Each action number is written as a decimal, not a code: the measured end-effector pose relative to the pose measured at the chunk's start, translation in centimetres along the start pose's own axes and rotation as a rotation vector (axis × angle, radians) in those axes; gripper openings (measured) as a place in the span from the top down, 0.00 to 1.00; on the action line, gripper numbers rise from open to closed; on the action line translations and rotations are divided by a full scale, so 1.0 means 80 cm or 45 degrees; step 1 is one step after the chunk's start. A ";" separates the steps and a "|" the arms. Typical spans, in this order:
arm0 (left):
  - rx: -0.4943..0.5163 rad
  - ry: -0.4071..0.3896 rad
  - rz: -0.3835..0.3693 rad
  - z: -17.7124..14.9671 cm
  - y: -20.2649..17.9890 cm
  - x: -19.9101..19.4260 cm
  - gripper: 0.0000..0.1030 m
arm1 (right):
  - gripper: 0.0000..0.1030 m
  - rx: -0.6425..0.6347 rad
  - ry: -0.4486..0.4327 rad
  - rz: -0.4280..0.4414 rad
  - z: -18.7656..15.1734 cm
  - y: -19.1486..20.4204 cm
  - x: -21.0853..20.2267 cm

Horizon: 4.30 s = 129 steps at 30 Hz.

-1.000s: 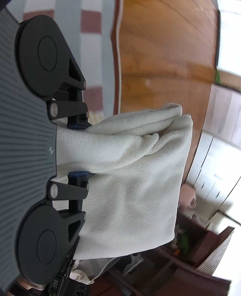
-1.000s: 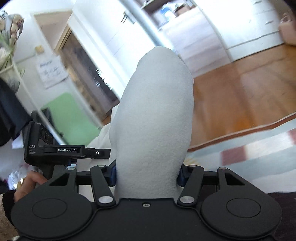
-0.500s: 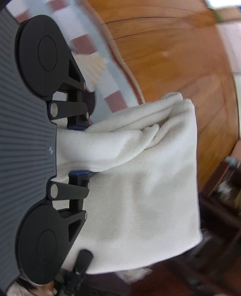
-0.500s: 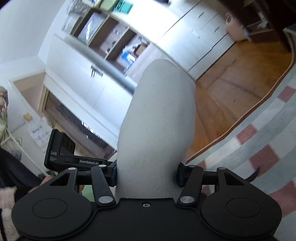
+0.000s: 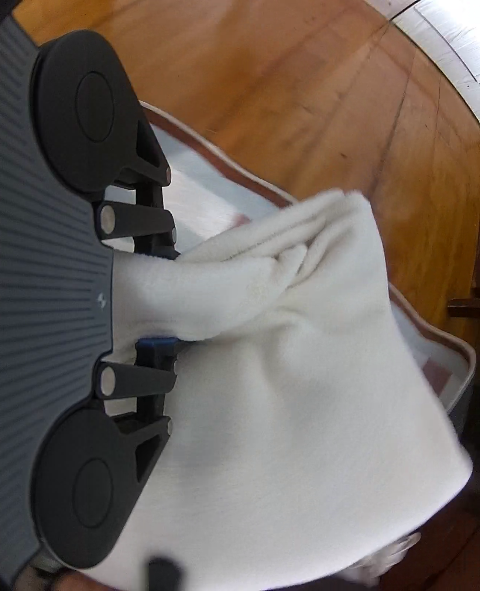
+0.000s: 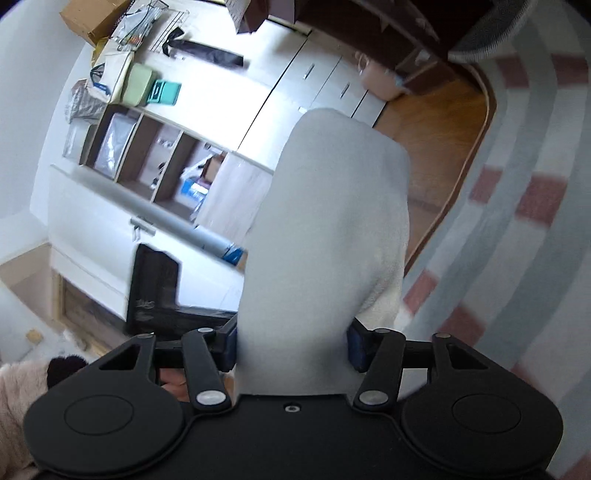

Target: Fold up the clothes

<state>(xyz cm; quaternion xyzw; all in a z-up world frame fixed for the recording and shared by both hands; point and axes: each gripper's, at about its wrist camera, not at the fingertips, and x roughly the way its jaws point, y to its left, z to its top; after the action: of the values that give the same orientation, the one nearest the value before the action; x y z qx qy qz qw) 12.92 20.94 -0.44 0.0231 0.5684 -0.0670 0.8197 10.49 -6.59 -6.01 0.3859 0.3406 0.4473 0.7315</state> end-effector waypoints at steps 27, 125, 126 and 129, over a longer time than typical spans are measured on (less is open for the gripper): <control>-0.765 -0.382 -0.496 -0.075 0.073 0.177 0.27 | 0.12 0.135 0.252 -0.638 0.184 -0.228 0.031; -0.528 -0.344 -0.407 -0.066 -0.070 0.204 0.60 | 0.41 -1.255 -0.021 -1.301 0.267 -0.138 0.057; -0.570 -0.345 -0.437 -0.070 -0.064 0.206 0.60 | 0.41 -1.206 0.007 -1.252 0.266 -0.145 0.056; -0.547 -0.361 -0.411 -0.073 -0.070 0.203 0.60 | 0.41 -1.095 0.112 -1.134 0.260 -0.168 0.062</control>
<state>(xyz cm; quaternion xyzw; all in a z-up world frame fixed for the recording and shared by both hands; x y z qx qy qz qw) 12.37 14.73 -17.44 -0.2510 0.4457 -0.0774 0.8558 35.10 -11.51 -8.64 -0.1414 0.2878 0.2118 0.9232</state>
